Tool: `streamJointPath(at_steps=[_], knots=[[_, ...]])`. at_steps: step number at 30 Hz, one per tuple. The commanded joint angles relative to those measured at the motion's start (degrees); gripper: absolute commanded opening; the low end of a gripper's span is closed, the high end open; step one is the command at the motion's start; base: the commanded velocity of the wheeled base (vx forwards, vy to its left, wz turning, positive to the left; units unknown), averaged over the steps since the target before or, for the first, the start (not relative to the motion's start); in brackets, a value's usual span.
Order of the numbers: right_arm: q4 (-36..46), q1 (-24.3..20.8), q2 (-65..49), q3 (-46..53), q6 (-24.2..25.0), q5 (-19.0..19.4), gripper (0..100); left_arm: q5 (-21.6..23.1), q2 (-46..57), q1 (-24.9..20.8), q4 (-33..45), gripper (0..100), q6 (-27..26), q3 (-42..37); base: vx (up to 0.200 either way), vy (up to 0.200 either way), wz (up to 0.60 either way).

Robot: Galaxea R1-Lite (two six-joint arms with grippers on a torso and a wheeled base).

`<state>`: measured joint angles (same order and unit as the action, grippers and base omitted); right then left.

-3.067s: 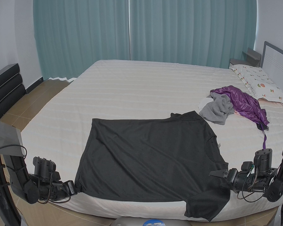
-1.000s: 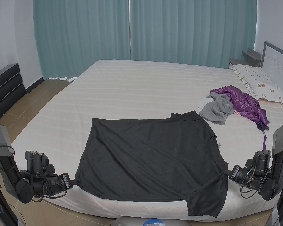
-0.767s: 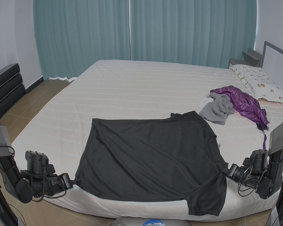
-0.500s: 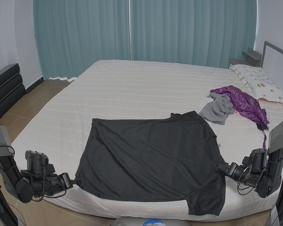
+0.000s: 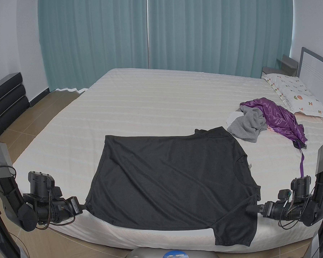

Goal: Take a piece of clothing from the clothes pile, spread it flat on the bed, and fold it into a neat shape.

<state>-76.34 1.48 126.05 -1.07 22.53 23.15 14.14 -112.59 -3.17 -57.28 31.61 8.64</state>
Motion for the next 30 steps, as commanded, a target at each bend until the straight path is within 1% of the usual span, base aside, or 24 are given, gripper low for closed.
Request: streamJointPath(at_steps=[1,5,7,16,29,30], knots=[[3.2,-0.2,-0.5,1.1,-2.6,1.7,100,0.0,0.2,0.0,0.0,0,0.0,0.0,0.000,0.000,0.00],[3.3,-0.2,-0.8,1.1,-2.2,4.8,100,0.0,0.3,0.0,0.0,0,0.0,0.0,0.000,0.000,0.00],[2.8,-0.3,-0.1,1.1,-2.3,5.7,100,0.0,0.3,0.0,0.0,0,0.0,0.0,0.000,0.000,0.00],[2.2,-3.1,2.4,1.1,-2.4,5.7,100,0.0,0.4,-0.1,0.0,0,0.0,-0.1,0.000,0.000,0.00],[1.5,-3.1,3.4,1.1,-2.7,5.1,100,0.0,0.4,-0.1,0.0,0,0.0,-0.1,0.000,0.000,0.00],[1.5,-3.1,3.5,1.1,-2.8,4.7,0,0.0,0.4,-0.1,0.0,0,0.0,-0.1,0.000,0.000,0.00]])
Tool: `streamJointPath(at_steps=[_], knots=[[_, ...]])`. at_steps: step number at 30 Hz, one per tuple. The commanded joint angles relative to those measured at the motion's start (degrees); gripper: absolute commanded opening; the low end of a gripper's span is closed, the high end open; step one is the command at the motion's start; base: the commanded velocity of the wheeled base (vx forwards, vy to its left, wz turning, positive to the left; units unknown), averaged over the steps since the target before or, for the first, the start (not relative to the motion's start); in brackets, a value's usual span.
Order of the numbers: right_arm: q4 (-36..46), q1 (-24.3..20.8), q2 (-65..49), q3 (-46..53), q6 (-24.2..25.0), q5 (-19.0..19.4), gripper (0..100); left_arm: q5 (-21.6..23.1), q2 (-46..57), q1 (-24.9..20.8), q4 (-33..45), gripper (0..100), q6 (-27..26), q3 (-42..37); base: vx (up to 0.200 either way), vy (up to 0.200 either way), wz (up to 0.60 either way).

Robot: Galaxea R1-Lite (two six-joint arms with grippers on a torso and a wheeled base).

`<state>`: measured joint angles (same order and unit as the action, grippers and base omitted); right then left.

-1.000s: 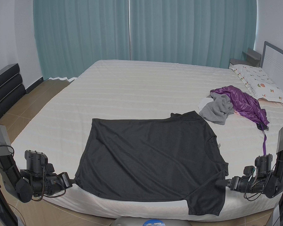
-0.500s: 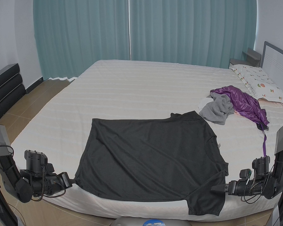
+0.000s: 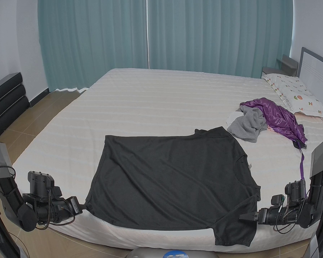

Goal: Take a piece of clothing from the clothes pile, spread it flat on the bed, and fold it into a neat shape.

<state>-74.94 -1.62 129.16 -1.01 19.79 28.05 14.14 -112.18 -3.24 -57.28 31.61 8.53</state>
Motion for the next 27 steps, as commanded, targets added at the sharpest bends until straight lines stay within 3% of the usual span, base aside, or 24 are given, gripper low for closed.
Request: streamJointPath(at_steps=[1,8,27], knots=[[0.1,0.0,0.4,1.0,0.0,-0.6,0,0.0,0.0,0.0,0.0,0,0.0,0.0,0.000,0.000,0.00],[1.8,0.3,-1.5,1.0,0.0,-4.2,0,0.0,0.1,-0.1,0.0,0,0.0,-0.2,0.000,0.000,0.00],[20.7,1.9,-18.2,1.0,-0.6,-3.5,0,0.1,2.2,-0.5,-0.4,0,-0.1,-2.6,0.000,0.000,0.00]])
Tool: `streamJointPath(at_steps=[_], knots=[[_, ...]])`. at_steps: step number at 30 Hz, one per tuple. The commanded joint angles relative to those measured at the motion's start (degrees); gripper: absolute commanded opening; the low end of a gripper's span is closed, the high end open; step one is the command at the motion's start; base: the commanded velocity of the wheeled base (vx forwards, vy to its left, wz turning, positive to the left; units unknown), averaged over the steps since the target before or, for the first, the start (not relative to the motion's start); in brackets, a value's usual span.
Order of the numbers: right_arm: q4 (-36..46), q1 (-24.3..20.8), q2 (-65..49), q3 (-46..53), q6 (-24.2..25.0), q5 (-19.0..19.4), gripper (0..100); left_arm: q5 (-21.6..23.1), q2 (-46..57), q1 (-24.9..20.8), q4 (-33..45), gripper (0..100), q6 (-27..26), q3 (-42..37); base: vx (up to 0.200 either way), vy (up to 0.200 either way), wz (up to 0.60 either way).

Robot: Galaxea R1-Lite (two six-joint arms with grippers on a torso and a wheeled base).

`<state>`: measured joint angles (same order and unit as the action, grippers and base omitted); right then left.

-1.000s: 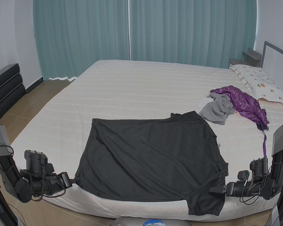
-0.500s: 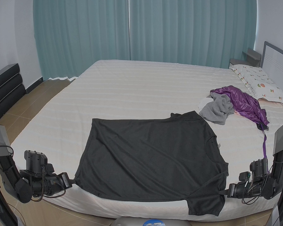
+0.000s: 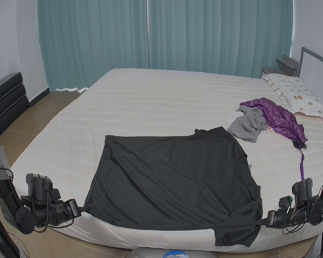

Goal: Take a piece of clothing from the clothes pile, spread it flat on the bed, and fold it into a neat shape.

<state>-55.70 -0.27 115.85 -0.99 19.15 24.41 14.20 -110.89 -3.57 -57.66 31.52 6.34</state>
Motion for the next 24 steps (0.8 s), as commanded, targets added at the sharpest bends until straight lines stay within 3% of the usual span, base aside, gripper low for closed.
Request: streamJointPath(at_steps=[1,9,24], knots=[[2.0,0.5,-5.0,1.0,0.0,0.1,0,0.0,0.9,-0.2,0.0,0,0.0,-0.5,0.000,0.000,0.00],[3.2,0.7,-6.1,1.0,0.0,0.3,0,0.1,0.9,-0.2,-0.1,0,0.0,-0.9,0.000,0.000,0.00],[6.9,0.9,-11.8,1.0,0.0,0.1,0,0.0,3.5,0.4,0.4,0,0.0,-0.9,-0.200,0.000,0.00]])
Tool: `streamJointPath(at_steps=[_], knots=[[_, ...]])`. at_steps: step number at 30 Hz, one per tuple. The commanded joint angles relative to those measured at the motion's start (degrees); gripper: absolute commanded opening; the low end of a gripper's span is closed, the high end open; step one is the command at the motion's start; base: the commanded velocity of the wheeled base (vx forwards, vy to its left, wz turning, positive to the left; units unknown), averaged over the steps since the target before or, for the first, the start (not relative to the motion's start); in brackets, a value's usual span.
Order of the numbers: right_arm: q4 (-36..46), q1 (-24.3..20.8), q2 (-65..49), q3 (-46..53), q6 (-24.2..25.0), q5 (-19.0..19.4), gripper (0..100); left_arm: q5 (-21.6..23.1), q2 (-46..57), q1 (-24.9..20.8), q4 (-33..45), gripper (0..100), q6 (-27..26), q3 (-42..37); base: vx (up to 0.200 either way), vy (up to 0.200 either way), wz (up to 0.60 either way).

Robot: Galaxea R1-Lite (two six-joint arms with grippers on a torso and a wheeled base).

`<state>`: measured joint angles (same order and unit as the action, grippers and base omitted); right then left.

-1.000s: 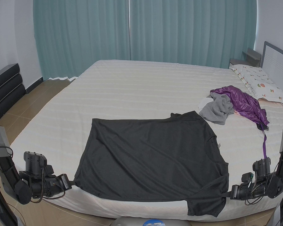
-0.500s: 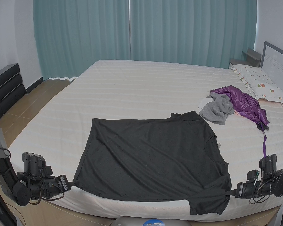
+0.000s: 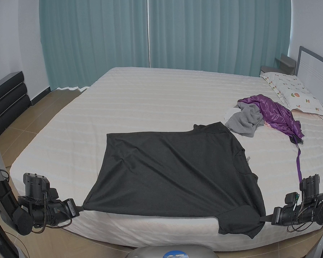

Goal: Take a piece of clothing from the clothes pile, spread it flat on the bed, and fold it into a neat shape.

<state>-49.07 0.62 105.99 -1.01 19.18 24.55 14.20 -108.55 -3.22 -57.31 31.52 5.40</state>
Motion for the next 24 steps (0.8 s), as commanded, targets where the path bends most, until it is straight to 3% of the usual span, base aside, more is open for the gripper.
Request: streamJointPath(at_steps=[1,20,24], knots=[[0.3,0.0,-1.9,1.0,0.0,0.1,0,0.0,1.1,0.1,0.0,0,0.0,0.1,0.000,0.000,0.00],[0.9,1.6,-5.9,1.0,-0.1,1.3,0,-0.1,3.0,3.2,0.1,0,-0.5,0.9,0.000,0.000,0.00],[3.5,1.6,-5.8,1.0,-2.5,1.2,0,-0.6,3.6,3.2,0.2,0,-0.7,0.8,0.000,0.000,0.00]])
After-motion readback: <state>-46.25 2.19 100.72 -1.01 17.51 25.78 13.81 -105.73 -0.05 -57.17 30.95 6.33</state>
